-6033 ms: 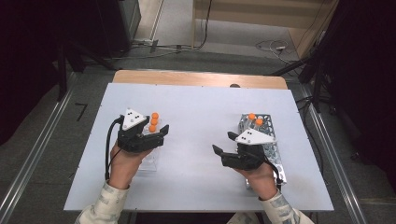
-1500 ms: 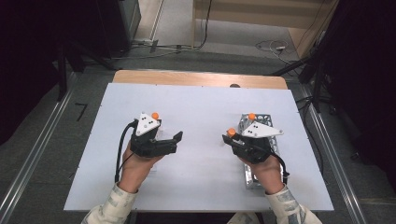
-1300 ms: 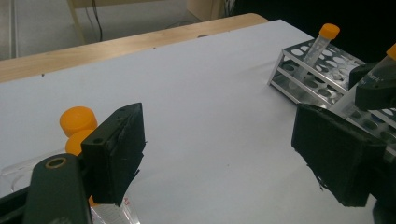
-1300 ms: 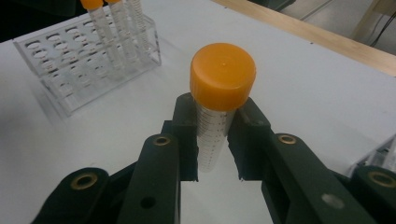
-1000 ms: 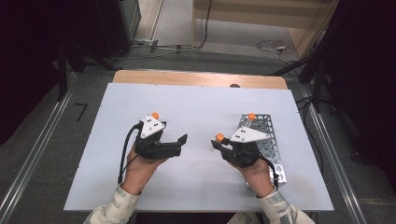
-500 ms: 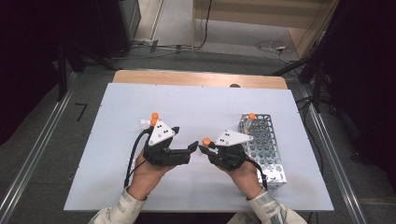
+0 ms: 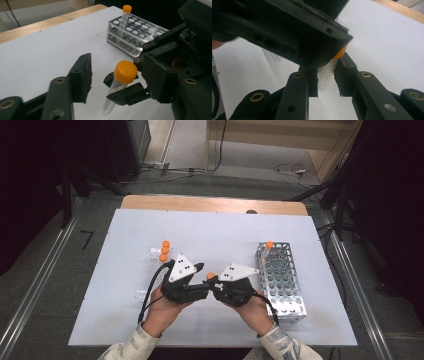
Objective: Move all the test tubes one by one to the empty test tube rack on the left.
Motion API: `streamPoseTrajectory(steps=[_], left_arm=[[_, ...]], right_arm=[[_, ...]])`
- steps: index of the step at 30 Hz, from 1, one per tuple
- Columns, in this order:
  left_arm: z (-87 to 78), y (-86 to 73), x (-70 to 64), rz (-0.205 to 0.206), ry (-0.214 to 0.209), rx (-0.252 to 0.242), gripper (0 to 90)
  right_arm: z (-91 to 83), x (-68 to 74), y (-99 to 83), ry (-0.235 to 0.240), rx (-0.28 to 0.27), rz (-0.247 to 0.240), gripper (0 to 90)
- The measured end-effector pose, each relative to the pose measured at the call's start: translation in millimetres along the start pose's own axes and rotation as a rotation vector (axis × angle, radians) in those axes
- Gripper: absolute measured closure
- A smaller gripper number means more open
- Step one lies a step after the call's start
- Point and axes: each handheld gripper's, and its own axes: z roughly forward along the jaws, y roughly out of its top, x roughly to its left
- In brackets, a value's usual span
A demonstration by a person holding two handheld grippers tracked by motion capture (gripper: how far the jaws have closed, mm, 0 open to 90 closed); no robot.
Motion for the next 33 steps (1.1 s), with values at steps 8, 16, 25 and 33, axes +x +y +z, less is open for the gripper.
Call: streamPoseTrajectory(steps=[8, 16, 25, 33], left_arm=[[4.2, -2.4, -3.9, 0.041, -0.026, 0.027, 64.9], [4.3, -2.8, -2.9, 0.044, -0.023, 0.029, 69.9], [-10.0, 2.8, 12.6, -0.002, -0.008, 0.001, 70.0], [-33.8, 9.9, 35.2, -0.053, 0.035, -0.028, 70.0]], right_arm=[[-0.9, 2.8, 0.3, 0.003, 0.001, -0.002, 70.7], [0.1, 2.9, -0.2, 0.005, 0.005, -0.002, 70.0], [-1.3, 0.2, 0.3, 0.012, 0.032, 0.041, 35.2], [-9.4, -9.1, -2.9, -0.021, 0.015, 0.068, 29.5]])
